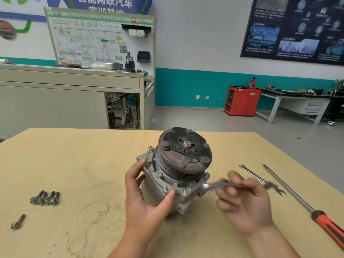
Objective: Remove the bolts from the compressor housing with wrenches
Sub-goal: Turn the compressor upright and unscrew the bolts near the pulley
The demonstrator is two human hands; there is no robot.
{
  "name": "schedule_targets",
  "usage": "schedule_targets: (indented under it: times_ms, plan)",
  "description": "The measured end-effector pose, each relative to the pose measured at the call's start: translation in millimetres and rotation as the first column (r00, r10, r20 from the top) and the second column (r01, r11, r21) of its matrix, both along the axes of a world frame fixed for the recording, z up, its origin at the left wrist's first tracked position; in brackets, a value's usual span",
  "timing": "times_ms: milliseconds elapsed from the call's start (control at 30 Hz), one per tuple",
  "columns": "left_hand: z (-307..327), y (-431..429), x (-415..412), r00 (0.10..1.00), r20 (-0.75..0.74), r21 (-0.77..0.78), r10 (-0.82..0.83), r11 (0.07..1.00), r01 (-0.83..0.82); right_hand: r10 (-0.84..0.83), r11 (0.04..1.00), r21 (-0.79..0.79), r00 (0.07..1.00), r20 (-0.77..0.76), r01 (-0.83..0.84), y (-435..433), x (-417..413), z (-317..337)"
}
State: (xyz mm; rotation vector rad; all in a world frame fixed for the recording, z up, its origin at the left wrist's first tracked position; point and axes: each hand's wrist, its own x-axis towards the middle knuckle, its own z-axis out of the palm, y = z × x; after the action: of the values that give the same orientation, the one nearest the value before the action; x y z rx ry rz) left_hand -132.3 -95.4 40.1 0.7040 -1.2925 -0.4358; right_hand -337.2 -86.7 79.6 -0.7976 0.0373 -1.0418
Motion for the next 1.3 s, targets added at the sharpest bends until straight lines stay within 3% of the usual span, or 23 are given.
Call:
schedule_targets:
  times_ms: [100, 167, 200, 233, 267, 300, 333, 367, 400, 433, 467, 533, 600, 700, 833, 1000, 1100, 1200, 1233, 1300]
  plan:
    - [1, 0, 0, 1.000, 0.002, 0.008, 0.002, 1.000, -0.002, -0.120, 0.989, 0.097, 0.989, 0.090, 0.111, 34, 3, -17]
    - [1, 1, 0, 1.000, 0.001, 0.014, 0.000, 1.000, 0.000, -0.025, 0.998, 0.065, 0.992, 0.127, 0.017, 41, 12, -24]
    - [0, 1, 0, 1.000, 0.001, 0.014, 0.001, 1.000, -0.001, -0.036, 0.999, -0.028, 0.999, 0.016, 0.036, 43, 17, -26]
    - [0, 1, 0, 1.000, 0.003, 0.013, 0.003, 1.000, -0.003, -0.043, 0.999, -0.009, 0.984, -0.171, 0.042, 44, 17, -26]
    - [1, 1, -1, 1.000, 0.004, 0.013, 0.006, 1.000, -0.006, -0.042, 0.995, 0.076, 0.982, -0.183, 0.057, 42, 16, -28]
    - [1, 2, -1, 1.000, 0.004, 0.013, 0.008, 1.000, -0.008, 0.050, 0.998, 0.029, 0.994, -0.092, -0.048, 45, 16, -27]
    - [2, 2, -1, 1.000, 0.003, 0.012, 0.010, 1.000, -0.010, 0.003, 0.993, -0.116, 0.995, -0.095, -0.014, 51, 27, -16]
    - [2, 2, -1, 1.000, 0.004, 0.012, 0.012, 1.000, -0.012, -0.296, 0.952, -0.141, 0.939, -0.177, 0.273, 56, 25, -7]
    - [3, 2, 0, 1.000, 0.005, 0.011, 0.014, 1.000, -0.014, -0.447, 0.894, -0.119, 0.872, -0.198, 0.431, 60, 33, -8]
    - [3, 2, 0, 1.000, 0.007, 0.011, 0.017, 1.000, -0.017, -0.420, 0.903, -0.217, 0.867, -0.268, 0.370, 62, 42, -8]
    - [3, 2, 0, 1.000, 0.009, 0.011, 0.019, 1.000, -0.019, -0.351, 0.933, -0.186, 0.888, -0.298, 0.307, 66, 48, -11]
    - [3, 3, 0, 1.000, 0.010, 0.016, 0.018, 1.000, -0.018, -0.539, 0.834, -0.172, 0.709, -0.454, 0.524, 79, 54, -13]
    - [2, 3, 1, 1.000, 0.008, 0.018, 0.017, 1.000, -0.017, -0.688, 0.720, -0.313, 0.577, -0.441, 0.619, 85, 61, -11]
    - [2, 2, 1, 1.000, 0.012, 0.023, 0.023, 0.999, -0.023, -0.800, 0.586, -0.376, 0.439, -0.409, 0.718, 81, 58, -13]
    - [2, 1, 1, 1.000, 0.016, 0.023, 0.025, 0.999, -0.025, -0.742, 0.655, -0.312, 0.506, -0.440, 0.688, 60, 36, 4]
    - [2, 1, 1, 1.000, 0.014, 0.032, 0.019, 0.999, -0.019, -0.518, 0.853, -0.237, 0.700, -0.492, 0.465, 11, 6, 12]
    - [4, 3, 0, 1.000, 0.018, 0.035, 0.020, 0.999, -0.021, -0.381, 0.921, -0.120, 0.787, -0.486, 0.371, -9, 7, 17]
    - [5, 3, 0, 1.000, 0.022, 0.033, 0.016, 0.999, -0.016, -0.321, 0.945, -0.058, 0.882, -0.344, 0.322, -9, 9, 5]
    - [5, 3, 0, 1.000, 0.017, 0.036, 0.010, 0.999, -0.010, -0.265, 0.963, -0.017, 0.936, -0.233, 0.269, -5, 9, 0]
    - [4, 3, 1, 1.000, 0.006, 0.049, 0.003, 0.999, -0.004, -0.299, 0.947, 0.114, 0.954, -0.028, 0.301, 14, 13, -8]
